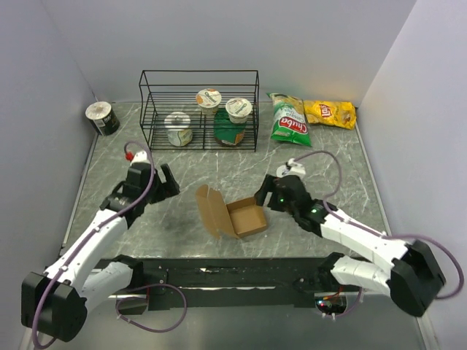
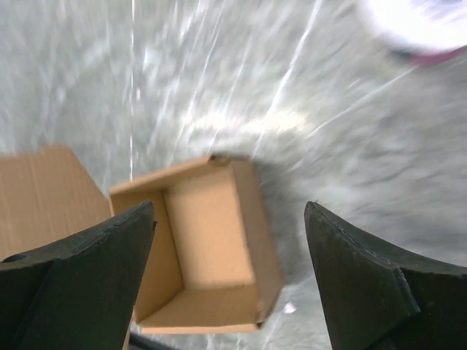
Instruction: Fold the paper box
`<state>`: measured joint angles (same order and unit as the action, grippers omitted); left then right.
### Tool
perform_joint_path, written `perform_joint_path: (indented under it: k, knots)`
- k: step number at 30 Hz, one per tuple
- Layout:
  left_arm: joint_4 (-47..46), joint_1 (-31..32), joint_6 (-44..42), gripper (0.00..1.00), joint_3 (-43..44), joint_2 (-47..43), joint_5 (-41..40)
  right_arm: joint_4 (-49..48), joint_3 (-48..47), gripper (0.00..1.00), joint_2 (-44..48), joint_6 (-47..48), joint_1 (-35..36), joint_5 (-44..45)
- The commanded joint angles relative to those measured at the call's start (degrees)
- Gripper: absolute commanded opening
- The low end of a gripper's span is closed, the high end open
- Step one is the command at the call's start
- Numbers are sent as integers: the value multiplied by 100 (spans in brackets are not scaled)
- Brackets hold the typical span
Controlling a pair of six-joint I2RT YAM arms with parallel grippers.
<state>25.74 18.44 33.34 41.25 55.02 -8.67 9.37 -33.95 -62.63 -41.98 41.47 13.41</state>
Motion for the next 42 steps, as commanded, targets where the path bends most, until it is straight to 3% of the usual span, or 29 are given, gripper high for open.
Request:
perform_joint_path:
  k: [1,8,15,19,22,27,31,38,41,42]
  knots:
    - [-1190,11,1015,98,-932,-264,864,-92,441,86,453,356,-709,-346]
    - [-2447,1415,2043,95,-1532,393,1015,-145,740,81,-21,559,-895,-462]
    - [-3662,1716,2019,94,-1270,1861,1464,-620,996,78,-398,173,-395,-910]
    - [-3795,1716,1502,95,-463,2695,1692,-620,821,78,-583,-47,193,-840]
    - [-3988,1672,1089,97,-58,3135,1815,-585,637,78,-688,-135,677,-805]
    - [-3831,953,578,97,436,3594,2062,-480,548,79,-830,-293,968,-840]
    - [-3559,337,78,98,742,3568,1975,-261,758,82,-146,-110,977,-542]
    - [-2618,-33,-583,100,1675,3349,1280,-162,355,95,901,1767,776,-189]
    - [-2416,-103,-627,96,1667,2910,1043,-434,126,97,1139,2586,380,-724]
    - [-2424,-112,-636,96,1527,2595,955,-549,91,97,1156,2807,-21,-1309]
